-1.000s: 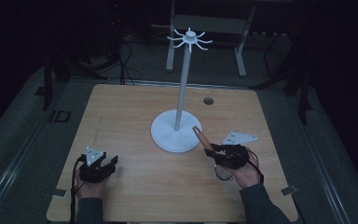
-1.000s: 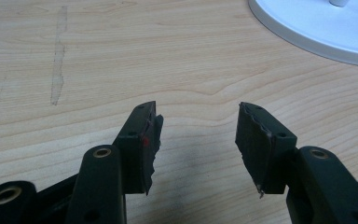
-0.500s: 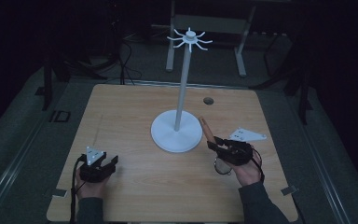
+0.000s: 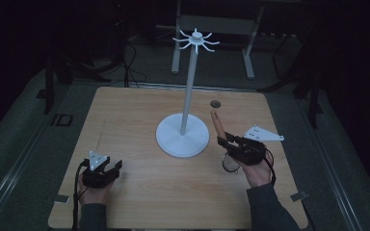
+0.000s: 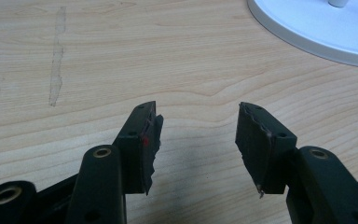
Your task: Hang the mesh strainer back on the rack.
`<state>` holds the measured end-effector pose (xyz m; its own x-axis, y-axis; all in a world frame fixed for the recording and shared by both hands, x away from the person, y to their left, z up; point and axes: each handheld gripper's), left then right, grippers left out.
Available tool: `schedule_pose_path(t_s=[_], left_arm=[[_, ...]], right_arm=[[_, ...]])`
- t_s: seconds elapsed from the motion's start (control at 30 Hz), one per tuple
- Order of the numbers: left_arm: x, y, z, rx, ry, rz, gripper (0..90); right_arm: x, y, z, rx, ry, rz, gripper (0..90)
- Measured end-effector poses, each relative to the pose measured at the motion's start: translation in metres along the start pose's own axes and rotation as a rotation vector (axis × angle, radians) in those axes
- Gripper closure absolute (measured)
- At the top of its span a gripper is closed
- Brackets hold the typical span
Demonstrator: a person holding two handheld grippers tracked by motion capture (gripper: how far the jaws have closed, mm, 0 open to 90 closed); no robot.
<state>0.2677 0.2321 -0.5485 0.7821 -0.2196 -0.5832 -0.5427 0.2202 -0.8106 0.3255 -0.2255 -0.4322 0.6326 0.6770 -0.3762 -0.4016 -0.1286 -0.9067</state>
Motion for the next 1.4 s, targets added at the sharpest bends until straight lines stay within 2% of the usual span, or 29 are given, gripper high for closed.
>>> schedule_pose_path(t_s=[0.53, 1.4], left_arm=[[0.000, 0.001, 0.001, -0.008, 0.003, -0.007, 48.7], [0.003, -0.003, -0.001, -0.005, 0.008, -0.007, 48.7]], right_arm=[[-0.009, -0.022, -0.003, 0.021, 0.005, -0.072, 68.6], [-0.017, -0.042, -0.008, 0.055, -0.001, -0.153, 68.6]])
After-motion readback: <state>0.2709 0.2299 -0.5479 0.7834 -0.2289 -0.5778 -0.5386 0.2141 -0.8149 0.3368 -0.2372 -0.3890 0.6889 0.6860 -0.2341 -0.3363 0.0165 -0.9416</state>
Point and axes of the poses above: each handheld gripper's, and its own axes: x roughly forward along the jaws, y roughly out of its underside, z roughly to its left, and after that the axes turned 7 degrees about x, right-handed
